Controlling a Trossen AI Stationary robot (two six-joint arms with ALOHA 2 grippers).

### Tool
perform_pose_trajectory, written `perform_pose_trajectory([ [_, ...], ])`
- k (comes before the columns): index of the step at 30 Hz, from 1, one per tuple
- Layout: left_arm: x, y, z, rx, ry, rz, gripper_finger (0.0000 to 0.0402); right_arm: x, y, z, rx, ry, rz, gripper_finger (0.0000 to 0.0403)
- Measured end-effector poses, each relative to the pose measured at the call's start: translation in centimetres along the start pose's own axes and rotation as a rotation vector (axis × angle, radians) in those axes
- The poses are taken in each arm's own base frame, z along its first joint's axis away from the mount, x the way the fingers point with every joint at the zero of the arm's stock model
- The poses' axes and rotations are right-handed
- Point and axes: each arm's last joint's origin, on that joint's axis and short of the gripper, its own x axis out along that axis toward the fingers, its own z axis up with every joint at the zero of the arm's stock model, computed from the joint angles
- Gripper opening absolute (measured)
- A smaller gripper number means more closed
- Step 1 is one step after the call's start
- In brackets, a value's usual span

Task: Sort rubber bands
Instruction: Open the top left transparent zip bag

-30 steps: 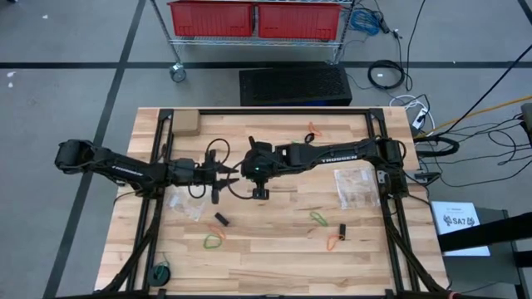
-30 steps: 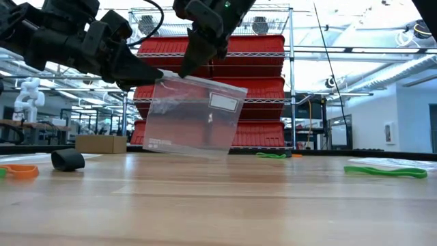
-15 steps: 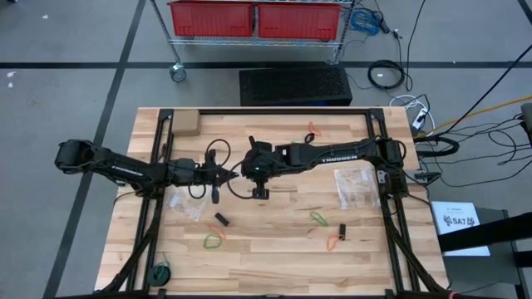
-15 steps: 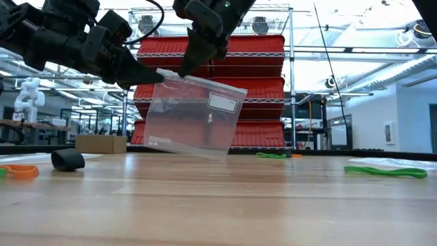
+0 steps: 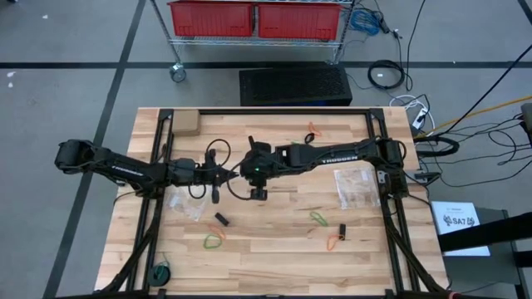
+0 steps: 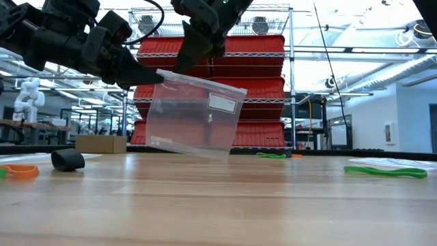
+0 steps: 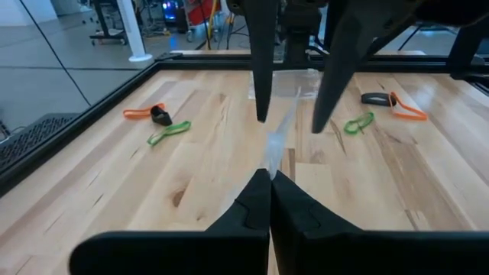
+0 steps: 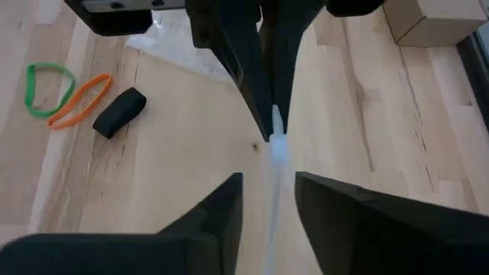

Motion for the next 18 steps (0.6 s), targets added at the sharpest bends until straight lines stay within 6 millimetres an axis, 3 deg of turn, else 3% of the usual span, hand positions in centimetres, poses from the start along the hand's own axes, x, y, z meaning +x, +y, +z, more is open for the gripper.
perform_pose_trajectory([
  [7,0.0,0.0,0.0,-0.001,-0.001,0.003,0.0001,0.0,-0.2,0.5,0.019,-0.056,-0.001,0.0144],
  [18,0.0,0.1,0.0,-0.002,0.0,0.024,0.0,1.5,-0.4,0.3,0.039,-0.059,0.04,0.0081],
])
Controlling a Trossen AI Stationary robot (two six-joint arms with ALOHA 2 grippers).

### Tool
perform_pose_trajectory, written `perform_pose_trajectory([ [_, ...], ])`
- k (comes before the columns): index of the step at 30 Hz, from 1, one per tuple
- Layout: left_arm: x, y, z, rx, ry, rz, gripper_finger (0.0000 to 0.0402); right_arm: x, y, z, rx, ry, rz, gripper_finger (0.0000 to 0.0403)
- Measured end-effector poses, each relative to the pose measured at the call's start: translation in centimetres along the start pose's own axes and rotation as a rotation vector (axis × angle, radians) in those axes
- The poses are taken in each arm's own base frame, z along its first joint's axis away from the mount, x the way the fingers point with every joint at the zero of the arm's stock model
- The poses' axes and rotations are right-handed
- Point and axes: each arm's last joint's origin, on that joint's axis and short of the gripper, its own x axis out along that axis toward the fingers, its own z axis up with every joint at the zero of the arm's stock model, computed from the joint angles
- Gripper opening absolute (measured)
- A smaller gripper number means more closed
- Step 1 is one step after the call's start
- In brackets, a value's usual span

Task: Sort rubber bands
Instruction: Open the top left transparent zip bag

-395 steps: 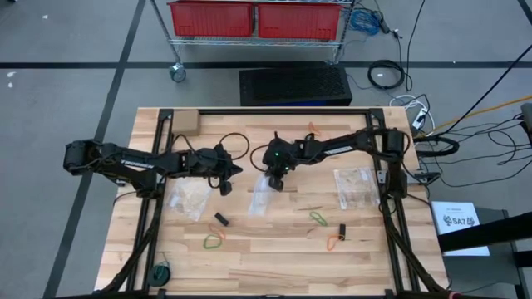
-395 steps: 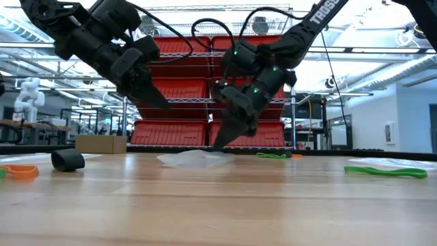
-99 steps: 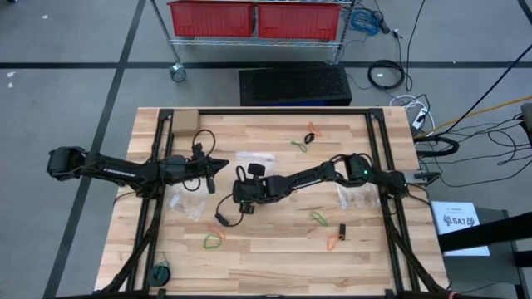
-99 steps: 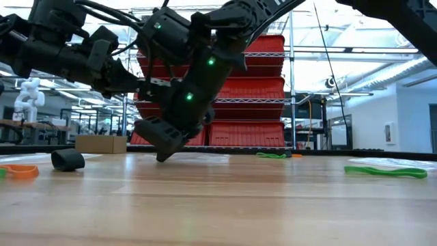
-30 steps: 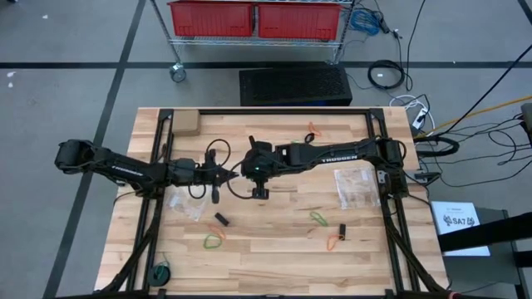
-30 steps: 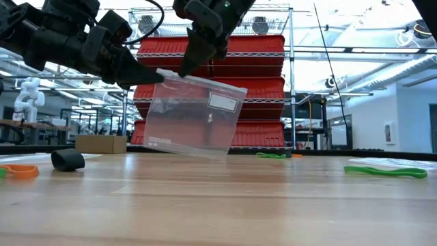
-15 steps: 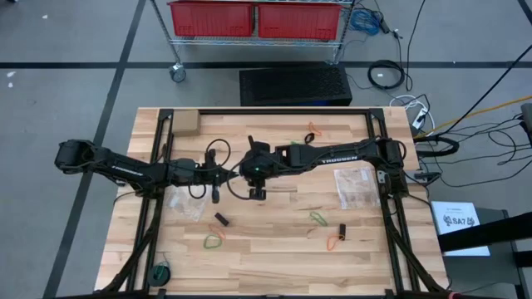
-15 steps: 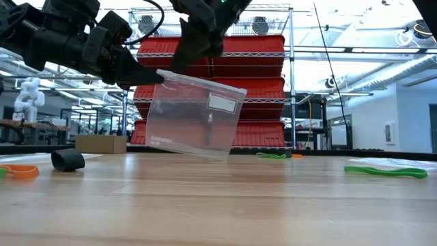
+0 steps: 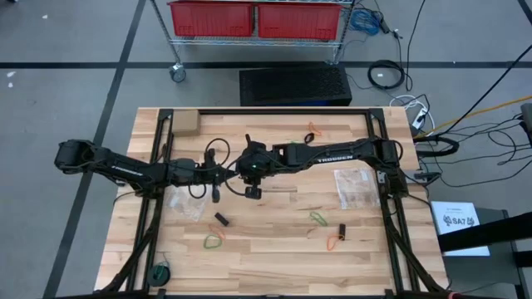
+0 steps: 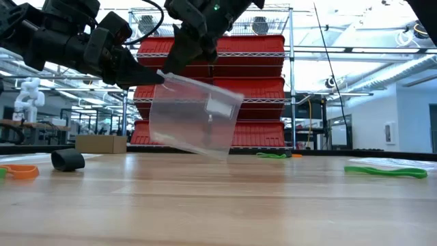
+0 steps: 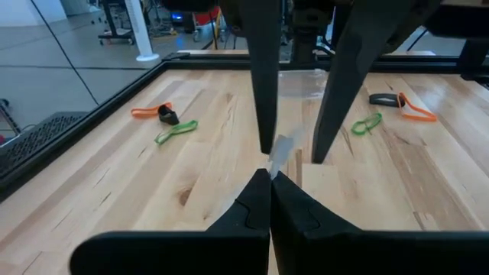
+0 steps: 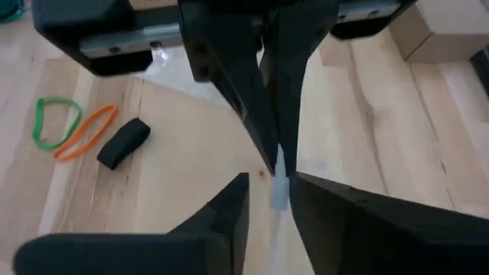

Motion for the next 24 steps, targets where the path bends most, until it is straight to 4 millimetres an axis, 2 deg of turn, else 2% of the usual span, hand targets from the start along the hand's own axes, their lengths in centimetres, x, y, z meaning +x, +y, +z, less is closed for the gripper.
perform_pose_trajectory([
  [9,0.0,0.0,0.0,-0.006,-0.002,0.0,0.0,0.0,-0.3,-0.1,0.014,0.005,-0.005,0.0009],
  [24,0.0,0.0,0.1,-0.009,-0.011,-0.001,0.0,-0.1,-0.3,-1.3,0.024,0.136,-0.058,0.0001],
])
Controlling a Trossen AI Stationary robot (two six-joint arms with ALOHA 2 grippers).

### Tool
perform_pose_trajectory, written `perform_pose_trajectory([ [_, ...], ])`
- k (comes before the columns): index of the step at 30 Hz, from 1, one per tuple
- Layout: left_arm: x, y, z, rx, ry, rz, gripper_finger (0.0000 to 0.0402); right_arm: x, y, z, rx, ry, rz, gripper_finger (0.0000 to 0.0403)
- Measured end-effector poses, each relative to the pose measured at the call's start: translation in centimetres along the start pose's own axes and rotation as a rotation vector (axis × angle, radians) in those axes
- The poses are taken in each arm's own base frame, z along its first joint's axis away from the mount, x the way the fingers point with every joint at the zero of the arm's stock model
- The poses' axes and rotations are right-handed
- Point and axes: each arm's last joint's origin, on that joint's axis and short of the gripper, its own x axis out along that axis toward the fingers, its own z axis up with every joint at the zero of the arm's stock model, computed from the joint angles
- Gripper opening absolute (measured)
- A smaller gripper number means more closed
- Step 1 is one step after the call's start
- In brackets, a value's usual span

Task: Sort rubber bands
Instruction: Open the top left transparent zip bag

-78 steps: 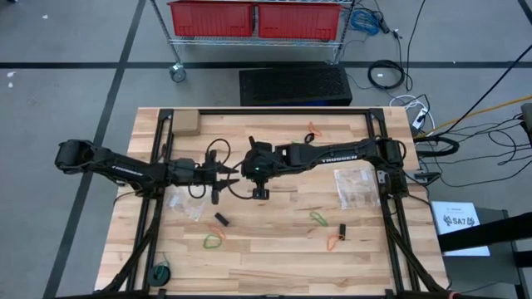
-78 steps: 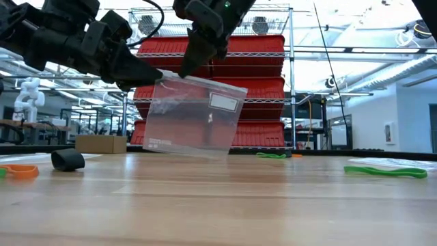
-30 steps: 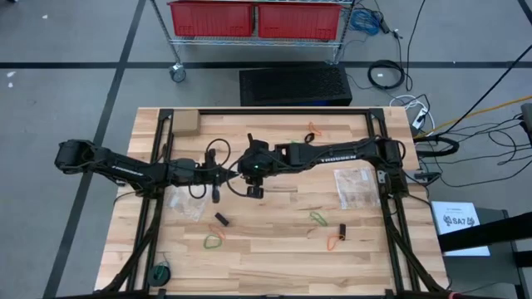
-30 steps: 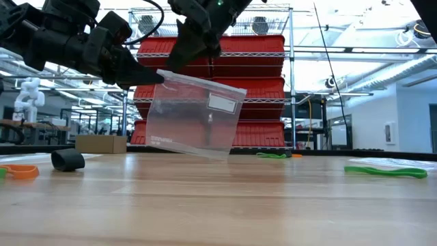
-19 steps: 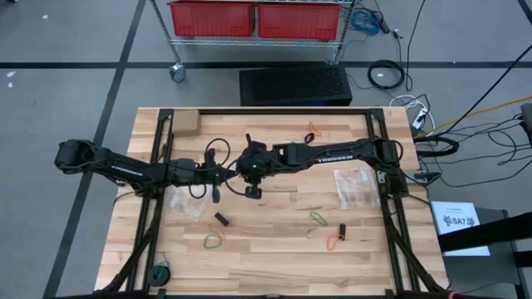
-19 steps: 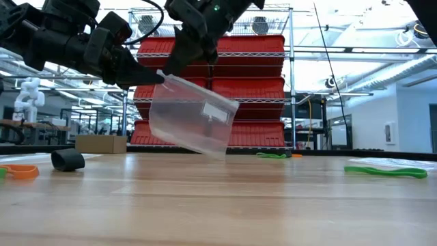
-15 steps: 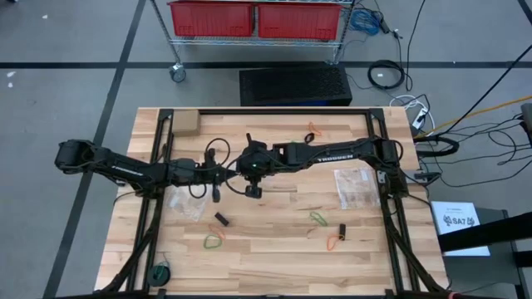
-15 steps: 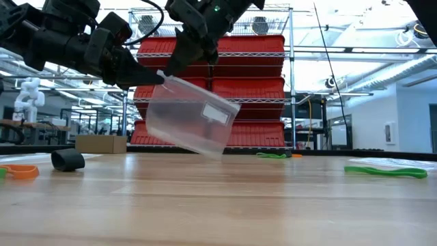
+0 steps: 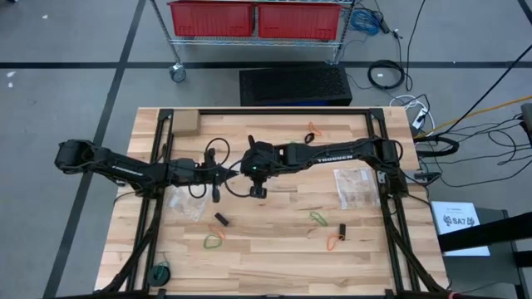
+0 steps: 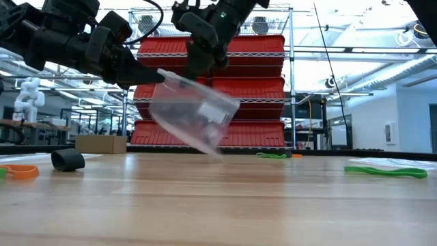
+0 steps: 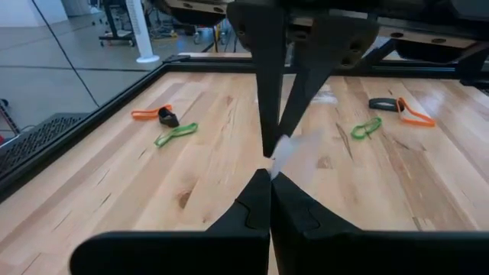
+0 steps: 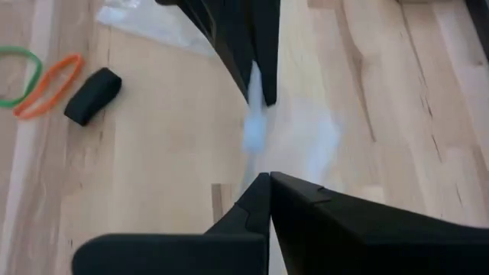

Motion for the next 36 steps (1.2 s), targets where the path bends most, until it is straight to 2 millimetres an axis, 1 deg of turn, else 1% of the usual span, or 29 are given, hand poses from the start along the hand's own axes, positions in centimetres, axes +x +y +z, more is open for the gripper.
perform_pose_trajectory([
  [3,0.0,0.0,0.0,0.0,0.001,0.0,0.0,0.0,0.0,-0.1,0.012,0.008,-0.016,0.0001],
  [6,0.0,0.0,-0.1,0.001,0.006,0.0,0.0,-0.2,0.1,-0.1,0.012,0.004,-0.076,0.0005],
  [11,0.0,0.0,-0.1,0.001,0.008,0.0,0.0,-1.8,0.1,0.4,0.011,-0.031,-0.092,0.0043],
  [15,0.0,0.0,-0.1,-0.002,0.008,0.001,0.0,-2.2,0.6,0.7,0.006,-0.069,-0.075,0.0078],
  [18,0.0,0.0,-0.1,-0.002,0.008,0.001,0.0,-2.3,1.1,1.1,0.0,-0.107,-0.03,0.0098],
  [23,0.0,0.0,-0.1,-0.003,0.007,0.002,0.0,-2.1,1.3,1.4,0.004,-0.139,-0.018,0.0123],
  [27,0.0,0.0,-0.1,-0.002,0.006,0.003,0.0,-1.7,1.3,1.4,0.011,-0.148,-0.02,0.0134],
  [32,0.0,0.0,0.0,-0.002,0.003,0.003,0.0,-0.5,1.2,1.1,0.016,-0.118,-0.024,0.0132],
  [36,0.0,0.0,0.0,-0.002,0.003,0.003,0.0,0.0,0.9,1.0,0.022,-0.11,-0.032,0.0124],
])
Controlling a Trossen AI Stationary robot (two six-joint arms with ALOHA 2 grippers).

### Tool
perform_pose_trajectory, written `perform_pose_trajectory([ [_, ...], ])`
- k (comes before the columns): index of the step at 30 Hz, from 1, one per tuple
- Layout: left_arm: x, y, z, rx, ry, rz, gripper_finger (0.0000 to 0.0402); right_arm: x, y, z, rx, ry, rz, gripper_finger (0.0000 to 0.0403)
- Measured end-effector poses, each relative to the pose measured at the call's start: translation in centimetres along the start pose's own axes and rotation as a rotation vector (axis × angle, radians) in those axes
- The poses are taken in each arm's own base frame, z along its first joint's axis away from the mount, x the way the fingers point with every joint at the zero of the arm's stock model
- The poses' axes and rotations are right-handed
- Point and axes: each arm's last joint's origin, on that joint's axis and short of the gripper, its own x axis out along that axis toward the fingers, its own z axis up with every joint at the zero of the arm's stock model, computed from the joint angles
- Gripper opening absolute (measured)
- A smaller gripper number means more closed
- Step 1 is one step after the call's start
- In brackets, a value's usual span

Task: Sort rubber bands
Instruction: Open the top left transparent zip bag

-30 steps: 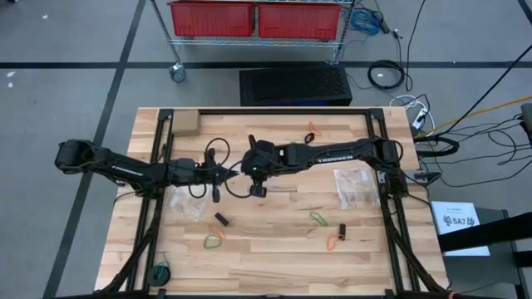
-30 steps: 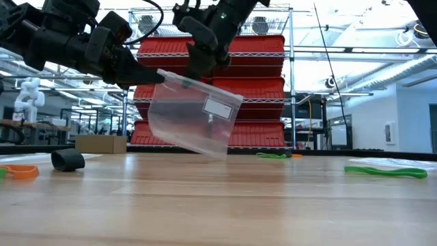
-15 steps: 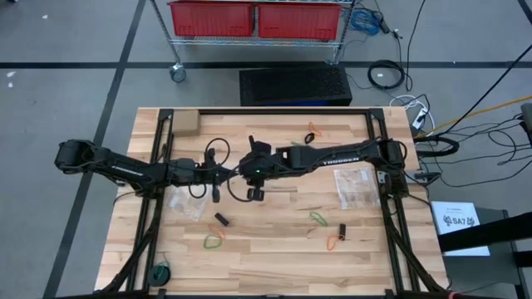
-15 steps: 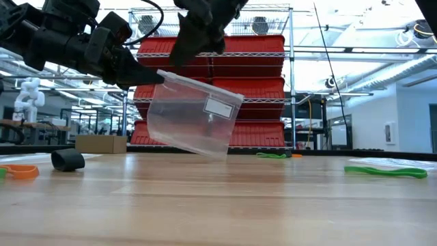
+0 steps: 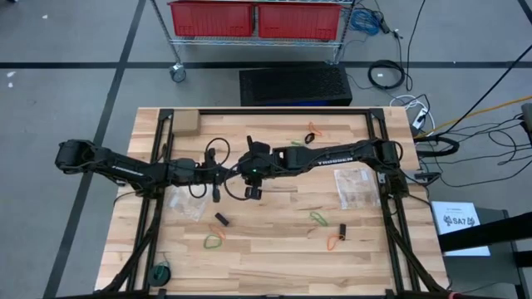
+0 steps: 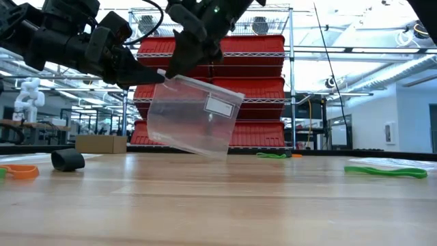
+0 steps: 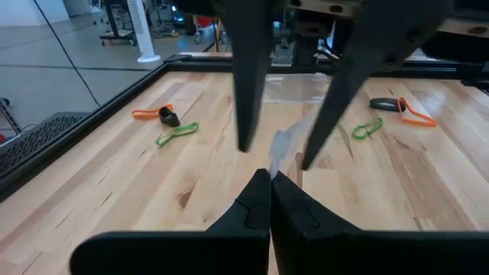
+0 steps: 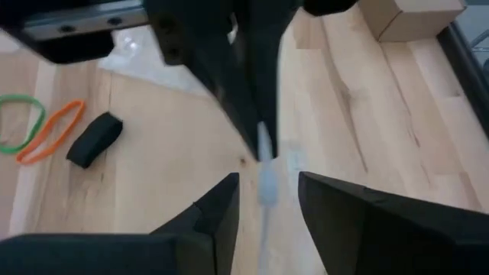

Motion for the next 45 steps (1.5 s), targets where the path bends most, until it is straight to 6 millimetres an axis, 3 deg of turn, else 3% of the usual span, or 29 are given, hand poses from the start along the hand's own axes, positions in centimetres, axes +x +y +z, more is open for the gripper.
perform_pose_trajectory([
  [4,0.0,0.0,0.0,0.0,0.0,0.0,0.0,0.0,0.0,0.0,-0.007,0.002,-0.002,0.0099],
  [12,0.0,0.0,0.0,-0.002,0.001,0.005,0.0,0.0,0.0,-0.1,-0.03,0.004,-0.002,0.0009],
  [45,-0.1,0.0,0.2,-0.009,-0.012,0.003,0.0,-0.7,1.3,-2.8,-0.056,0.279,-0.004,0.0009],
])
